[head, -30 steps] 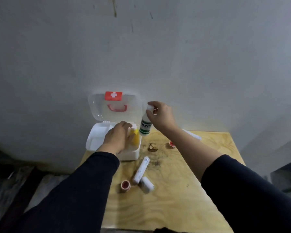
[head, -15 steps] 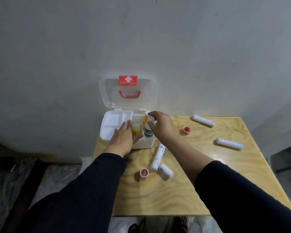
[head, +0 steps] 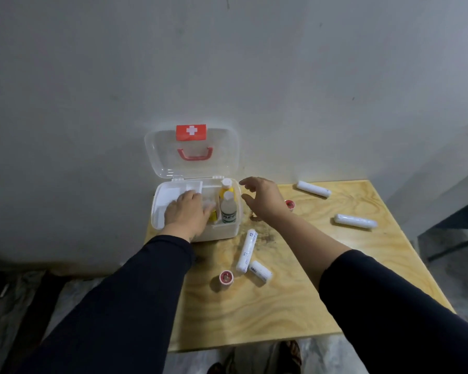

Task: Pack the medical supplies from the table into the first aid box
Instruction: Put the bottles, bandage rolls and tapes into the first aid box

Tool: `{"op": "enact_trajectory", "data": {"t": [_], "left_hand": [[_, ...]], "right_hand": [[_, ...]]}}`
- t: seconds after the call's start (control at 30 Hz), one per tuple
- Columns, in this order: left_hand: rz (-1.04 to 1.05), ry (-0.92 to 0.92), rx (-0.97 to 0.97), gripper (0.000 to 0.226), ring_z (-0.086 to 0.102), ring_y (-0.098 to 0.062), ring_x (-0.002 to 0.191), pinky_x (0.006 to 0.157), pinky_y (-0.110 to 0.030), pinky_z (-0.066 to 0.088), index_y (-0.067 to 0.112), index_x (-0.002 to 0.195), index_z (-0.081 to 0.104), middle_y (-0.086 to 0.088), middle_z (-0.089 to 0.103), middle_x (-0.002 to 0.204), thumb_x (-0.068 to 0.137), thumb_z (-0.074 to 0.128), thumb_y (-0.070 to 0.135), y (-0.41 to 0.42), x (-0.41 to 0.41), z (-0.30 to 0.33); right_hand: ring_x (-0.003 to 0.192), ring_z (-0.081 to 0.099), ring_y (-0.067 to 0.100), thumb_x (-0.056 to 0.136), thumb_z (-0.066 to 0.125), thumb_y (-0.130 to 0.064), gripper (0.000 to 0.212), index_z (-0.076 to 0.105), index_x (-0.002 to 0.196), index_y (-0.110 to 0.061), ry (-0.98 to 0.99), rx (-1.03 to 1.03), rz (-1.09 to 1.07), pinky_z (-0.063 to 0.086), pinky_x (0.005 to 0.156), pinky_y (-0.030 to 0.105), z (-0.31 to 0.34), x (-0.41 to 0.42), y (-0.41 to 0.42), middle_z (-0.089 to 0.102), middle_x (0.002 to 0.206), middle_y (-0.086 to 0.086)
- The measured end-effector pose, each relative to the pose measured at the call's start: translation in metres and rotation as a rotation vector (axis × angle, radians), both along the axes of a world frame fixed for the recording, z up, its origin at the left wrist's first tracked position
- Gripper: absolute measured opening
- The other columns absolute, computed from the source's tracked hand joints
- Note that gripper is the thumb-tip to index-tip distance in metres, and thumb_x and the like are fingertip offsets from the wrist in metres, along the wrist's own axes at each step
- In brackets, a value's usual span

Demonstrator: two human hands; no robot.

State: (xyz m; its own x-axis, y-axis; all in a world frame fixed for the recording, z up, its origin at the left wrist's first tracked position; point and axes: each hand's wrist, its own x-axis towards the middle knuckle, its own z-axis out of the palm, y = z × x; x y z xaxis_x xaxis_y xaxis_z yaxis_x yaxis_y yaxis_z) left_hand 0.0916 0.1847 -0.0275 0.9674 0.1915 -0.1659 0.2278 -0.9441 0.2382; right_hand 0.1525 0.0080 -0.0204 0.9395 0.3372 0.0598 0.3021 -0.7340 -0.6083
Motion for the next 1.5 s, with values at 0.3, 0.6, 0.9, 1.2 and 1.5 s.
{"op": "enact_trajectory", "data": {"t": [0.3, 0.6, 0.9, 1.2, 1.5], "left_hand": [[-0.241, -0.122, 0.034, 0.043, 0.051, -0.025, 0.122, 0.100, -0.038, 0.042, 0.013, 0.128, 0.057, -0.005, 0.056, 0.133, 0.102, 0.032, 0.036, -0.066, 0.067, 0.038], [-0.462, 0.162, 0.013, 0.045, 0.053, -0.021, 0.123, 0.093, -0.034, 0.044, 0.024, 0.133, 0.054, 0.004, 0.056, 0.136, 0.095, 0.044, 0.046, -0.171, 0.106, 0.013], [-0.411, 0.252, -0.017, 0.046, 0.056, -0.021, 0.118, 0.091, -0.033, 0.047, 0.025, 0.133, 0.054, 0.003, 0.058, 0.133, 0.093, 0.047, 0.047, -0.217, 0.130, -0.019], [-0.231, 0.218, -0.111, 0.040, 0.059, -0.020, 0.113, 0.092, -0.036, 0.050, 0.025, 0.126, 0.059, 0.004, 0.063, 0.126, 0.092, 0.051, 0.045, -0.206, 0.131, -0.024], [-0.134, 0.194, -0.139, 0.047, 0.056, -0.019, 0.120, 0.097, -0.035, 0.047, 0.027, 0.133, 0.055, 0.007, 0.054, 0.139, 0.091, 0.051, 0.048, -0.182, 0.124, -0.022]], "right_hand": [[0.104, 0.063, 0.024, 0.085, 0.060, -0.006, 0.033, 0.065, 0.117, -0.012, 0.091, -0.139, -0.195, 0.048, 0.084, 0.028, 0.003, 0.027, -0.106, 0.068, 0.115, 0.009], [0.108, 0.061, 0.025, 0.088, 0.057, -0.010, 0.035, 0.061, 0.122, -0.018, 0.207, -0.262, -0.281, 0.049, 0.086, 0.031, -0.023, 0.058, -0.212, 0.063, 0.123, 0.007], [0.105, 0.059, 0.024, 0.089, 0.056, -0.034, 0.020, 0.065, 0.105, -0.026, 0.337, -0.503, -0.147, 0.052, 0.084, 0.038, -0.082, 0.076, -0.263, 0.059, 0.111, -0.002], [0.105, 0.055, 0.029, 0.089, 0.052, -0.017, 0.027, 0.063, 0.113, -0.012, 0.011, -0.406, 0.048, 0.050, 0.075, 0.036, -0.051, 0.133, -0.200, 0.061, 0.109, 0.009], [0.089, 0.063, 0.030, 0.093, 0.044, -0.007, 0.022, 0.061, 0.107, -0.011, 0.156, -0.598, 0.004, 0.046, 0.066, 0.029, -0.061, 0.144, -0.173, 0.067, 0.104, 0.011]]}}
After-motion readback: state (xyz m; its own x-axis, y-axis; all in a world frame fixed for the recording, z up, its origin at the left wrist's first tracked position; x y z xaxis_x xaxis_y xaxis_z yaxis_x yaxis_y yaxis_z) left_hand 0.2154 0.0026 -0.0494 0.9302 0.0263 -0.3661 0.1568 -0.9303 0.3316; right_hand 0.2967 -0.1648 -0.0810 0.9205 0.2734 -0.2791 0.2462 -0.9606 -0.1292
